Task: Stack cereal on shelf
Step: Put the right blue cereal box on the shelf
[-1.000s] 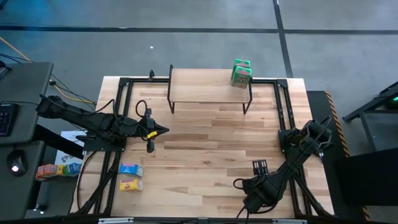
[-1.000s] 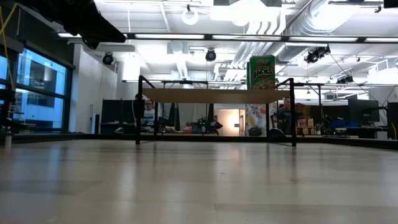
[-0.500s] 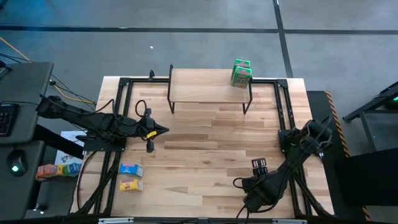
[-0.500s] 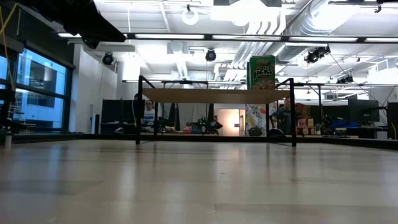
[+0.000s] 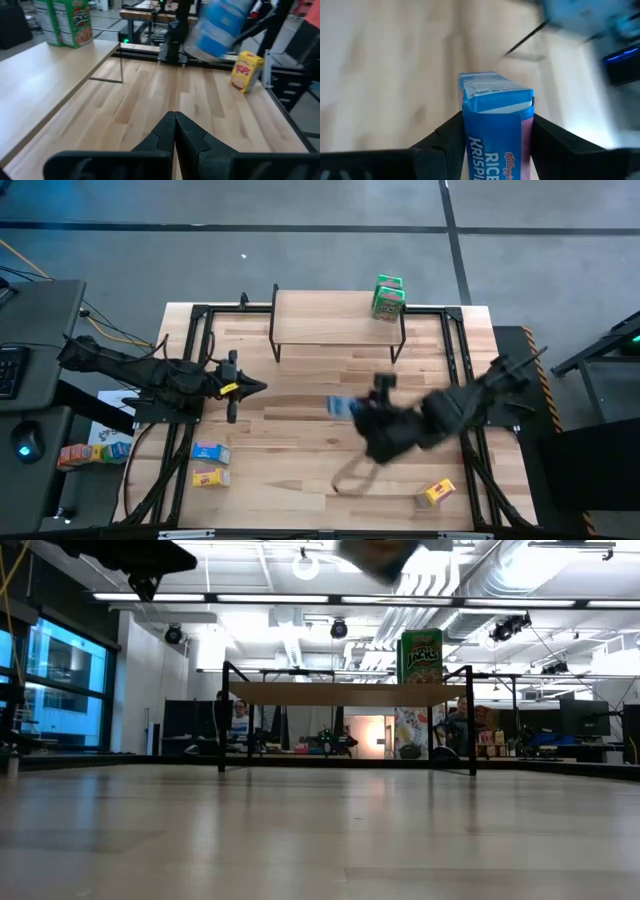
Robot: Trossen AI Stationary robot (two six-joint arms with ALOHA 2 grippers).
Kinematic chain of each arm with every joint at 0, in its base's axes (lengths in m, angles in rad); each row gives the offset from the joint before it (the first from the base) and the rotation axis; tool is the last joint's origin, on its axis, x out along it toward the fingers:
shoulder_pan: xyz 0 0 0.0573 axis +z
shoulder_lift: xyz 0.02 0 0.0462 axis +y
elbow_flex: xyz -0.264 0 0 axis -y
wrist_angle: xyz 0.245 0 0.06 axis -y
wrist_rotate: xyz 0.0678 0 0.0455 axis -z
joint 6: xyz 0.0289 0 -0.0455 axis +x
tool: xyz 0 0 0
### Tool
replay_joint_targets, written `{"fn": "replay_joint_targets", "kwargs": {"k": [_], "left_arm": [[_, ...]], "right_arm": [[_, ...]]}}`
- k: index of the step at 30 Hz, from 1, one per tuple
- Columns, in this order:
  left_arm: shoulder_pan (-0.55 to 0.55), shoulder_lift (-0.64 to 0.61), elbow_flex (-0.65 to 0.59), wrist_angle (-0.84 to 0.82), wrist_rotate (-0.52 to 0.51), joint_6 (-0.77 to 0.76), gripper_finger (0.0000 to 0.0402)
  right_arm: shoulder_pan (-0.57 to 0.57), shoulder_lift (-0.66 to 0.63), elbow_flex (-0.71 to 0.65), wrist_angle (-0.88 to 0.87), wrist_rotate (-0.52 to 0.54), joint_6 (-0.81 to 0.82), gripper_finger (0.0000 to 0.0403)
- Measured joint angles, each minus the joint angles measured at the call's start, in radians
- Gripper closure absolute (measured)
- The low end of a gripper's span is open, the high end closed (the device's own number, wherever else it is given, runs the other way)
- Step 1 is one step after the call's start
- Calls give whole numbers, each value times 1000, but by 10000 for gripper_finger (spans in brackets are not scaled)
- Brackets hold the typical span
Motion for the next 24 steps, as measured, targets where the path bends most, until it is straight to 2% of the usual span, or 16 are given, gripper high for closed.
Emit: {"fn": "replay_joint_targets", "kwargs": {"k": [6,11,14,19,24], "left_arm": [[0,-1,0,-2,13,0,401],[0,-1,0,-2,13,6,401],[0,-1,0,-1,13,23,402],[1,-1,0,2,5,51,401],[1,0,0,2,-4,48,401]], "right_arm": [[-267,48,122,26,27,-213,236],[-496,60,137,14,15,-209,236],[-618,60,138,14,-62,-142,236],[-770,60,131,14,-286,-68,236],[-853,61,131,34,-345,-65,236]]}}
